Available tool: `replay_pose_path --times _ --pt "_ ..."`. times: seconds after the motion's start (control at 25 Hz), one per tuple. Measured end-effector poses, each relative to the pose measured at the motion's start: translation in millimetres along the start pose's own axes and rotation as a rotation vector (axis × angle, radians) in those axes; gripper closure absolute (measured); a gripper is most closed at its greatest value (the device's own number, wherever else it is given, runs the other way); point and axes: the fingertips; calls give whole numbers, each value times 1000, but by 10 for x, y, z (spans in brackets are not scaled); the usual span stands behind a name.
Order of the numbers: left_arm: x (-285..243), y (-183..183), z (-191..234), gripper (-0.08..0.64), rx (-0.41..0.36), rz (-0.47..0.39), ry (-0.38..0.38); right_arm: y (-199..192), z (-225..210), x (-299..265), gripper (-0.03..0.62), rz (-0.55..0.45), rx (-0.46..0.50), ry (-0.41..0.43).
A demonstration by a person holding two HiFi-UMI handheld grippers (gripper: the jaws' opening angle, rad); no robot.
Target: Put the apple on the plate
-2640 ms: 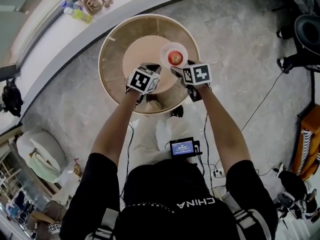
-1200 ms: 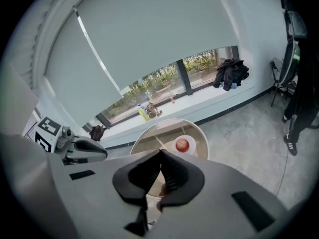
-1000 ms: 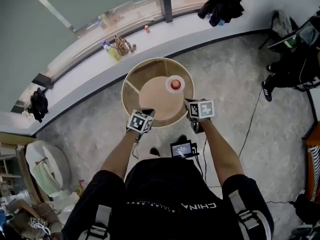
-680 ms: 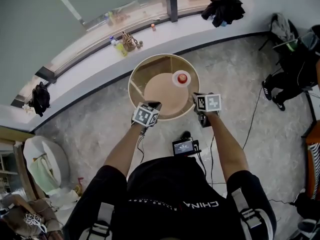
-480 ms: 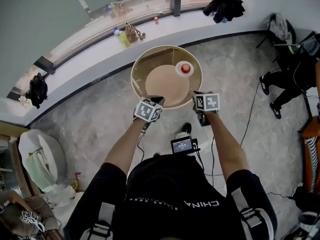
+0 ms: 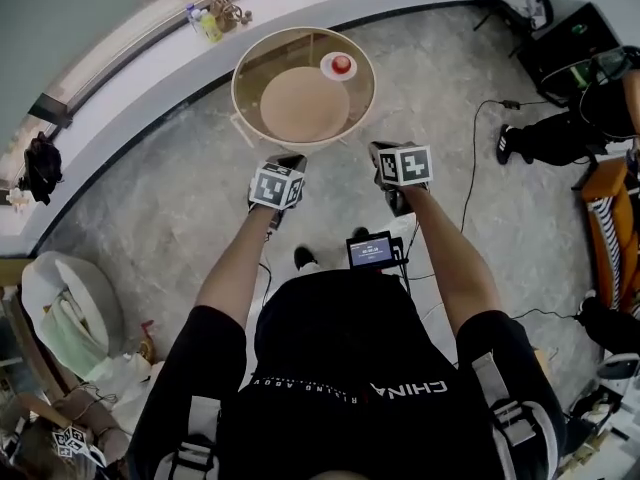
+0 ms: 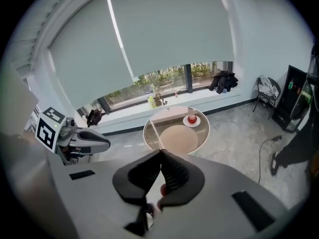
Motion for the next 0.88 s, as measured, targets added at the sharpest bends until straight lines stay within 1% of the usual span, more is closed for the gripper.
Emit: replay_pose_path --times 0.16,0.28,0.44,0.6,0.88 --pt "14 29 -52 541 4 -4 17 52 10 67 565 -16 38 -12" --pt "2 125 -150 541 -17 -10 15 64 15 150 565 -33 80 -17" --pt "-74 302 -325 542 -10 -36 12 41 -134 210 565 -43 83 4" --pt "-87 384 -472 541 -32 -28 17 87 -262 293 565 -53 92 8" --pt "-216 576 -463 541 -48 -23 65 214 -455 267 565 -63 106 32"
Point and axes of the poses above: the fingertips, and each gripper's own axes: x backward along the fingers, z to its left, y out of its top, and after that the axes turned 1 degree about y, right-handed
